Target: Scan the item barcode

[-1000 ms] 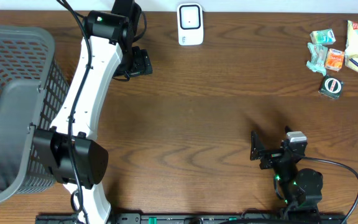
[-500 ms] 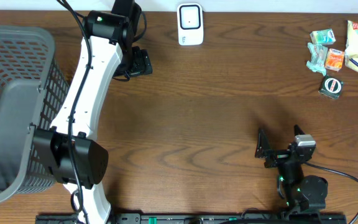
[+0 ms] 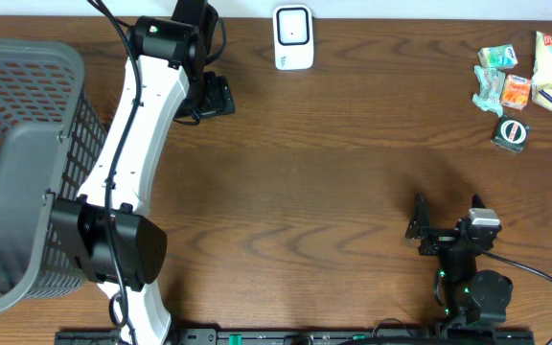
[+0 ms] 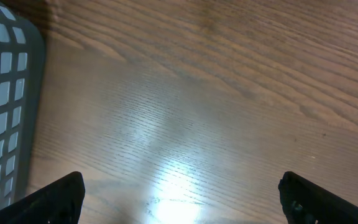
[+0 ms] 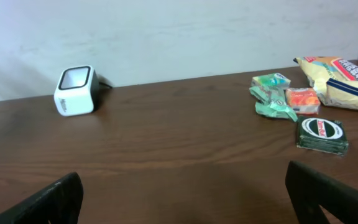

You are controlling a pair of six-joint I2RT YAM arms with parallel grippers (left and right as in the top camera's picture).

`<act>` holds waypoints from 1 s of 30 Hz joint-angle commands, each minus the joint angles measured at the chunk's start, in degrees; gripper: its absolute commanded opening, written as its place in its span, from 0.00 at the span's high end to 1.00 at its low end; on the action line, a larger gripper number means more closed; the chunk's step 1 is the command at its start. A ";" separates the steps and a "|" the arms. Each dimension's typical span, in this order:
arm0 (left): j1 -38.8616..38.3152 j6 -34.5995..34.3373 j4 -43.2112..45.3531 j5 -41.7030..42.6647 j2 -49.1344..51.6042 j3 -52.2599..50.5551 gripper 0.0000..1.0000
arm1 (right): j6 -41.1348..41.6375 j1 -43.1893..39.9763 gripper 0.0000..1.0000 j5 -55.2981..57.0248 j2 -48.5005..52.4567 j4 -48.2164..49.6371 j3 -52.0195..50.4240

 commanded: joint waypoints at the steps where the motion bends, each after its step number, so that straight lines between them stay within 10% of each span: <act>1: 0.09 0.09 -0.15 -0.70 0.37 -0.17 0.02 | -2.54 -0.35 0.01 0.90 -0.52 -0.42 -0.17; 30: 0.09 0.09 -0.15 -0.70 0.37 -0.17 0.02 | -5.22 2.60 0.01 0.09 -0.52 -0.35 -0.17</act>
